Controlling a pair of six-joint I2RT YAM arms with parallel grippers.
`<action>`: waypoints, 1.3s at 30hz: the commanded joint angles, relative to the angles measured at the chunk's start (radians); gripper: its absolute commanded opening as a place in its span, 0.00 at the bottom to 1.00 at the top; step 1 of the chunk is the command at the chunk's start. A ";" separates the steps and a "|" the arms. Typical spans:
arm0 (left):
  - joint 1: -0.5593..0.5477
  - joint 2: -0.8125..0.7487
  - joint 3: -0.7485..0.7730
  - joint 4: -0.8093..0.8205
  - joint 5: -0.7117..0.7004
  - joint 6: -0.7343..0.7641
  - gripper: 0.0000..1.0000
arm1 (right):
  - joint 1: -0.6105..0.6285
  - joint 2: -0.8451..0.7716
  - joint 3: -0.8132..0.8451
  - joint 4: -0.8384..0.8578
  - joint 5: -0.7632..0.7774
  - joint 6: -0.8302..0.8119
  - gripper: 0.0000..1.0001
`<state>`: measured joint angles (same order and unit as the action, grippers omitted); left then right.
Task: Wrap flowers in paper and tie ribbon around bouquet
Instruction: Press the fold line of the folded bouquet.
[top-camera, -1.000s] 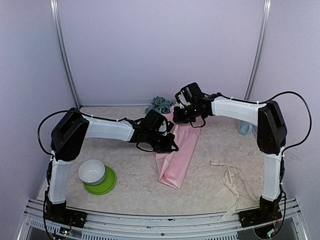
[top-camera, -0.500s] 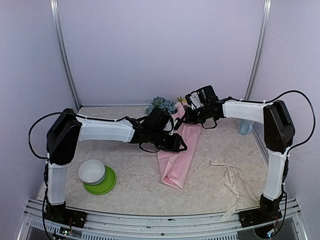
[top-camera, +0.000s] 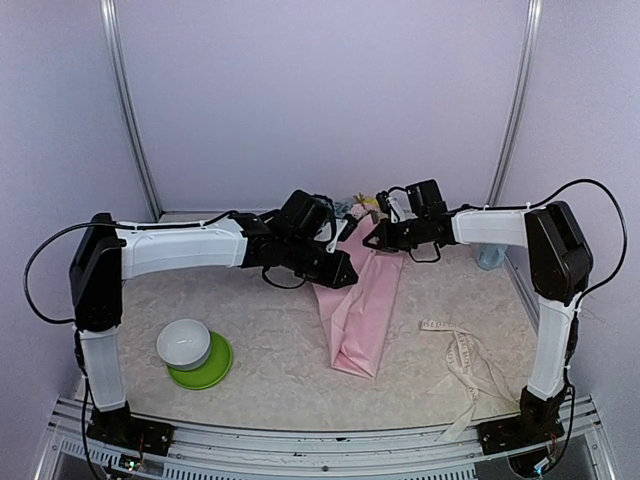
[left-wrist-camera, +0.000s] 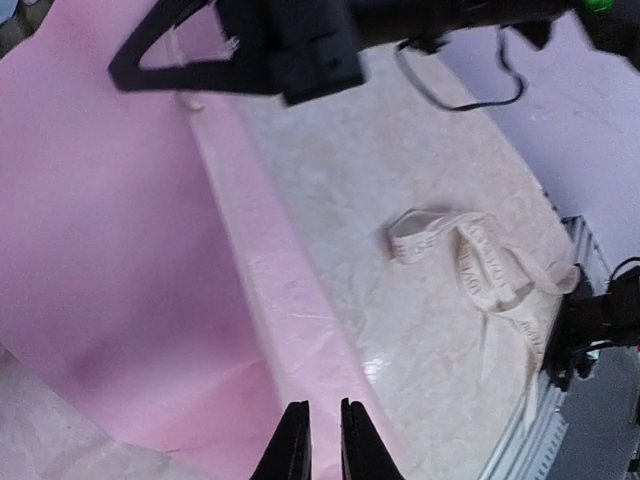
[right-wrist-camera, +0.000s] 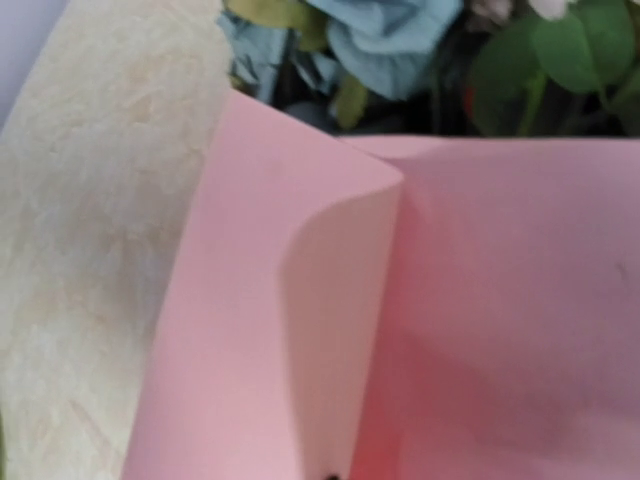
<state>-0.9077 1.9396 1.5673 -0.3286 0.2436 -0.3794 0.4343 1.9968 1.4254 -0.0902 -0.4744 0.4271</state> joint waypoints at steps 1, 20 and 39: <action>-0.020 0.092 0.031 -0.146 -0.121 0.060 0.12 | -0.009 -0.014 -0.017 0.051 -0.026 0.004 0.00; -0.118 0.107 0.035 -0.163 -0.120 0.057 0.22 | -0.009 -0.018 -0.031 0.050 0.003 0.002 0.00; -0.244 0.390 0.356 -0.449 -0.237 0.220 0.00 | -0.004 -0.180 -0.253 0.064 -0.047 0.077 0.49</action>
<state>-1.1450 2.3238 1.8816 -0.7258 0.0170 -0.1925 0.4313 1.8908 1.2217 -0.0311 -0.4931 0.4774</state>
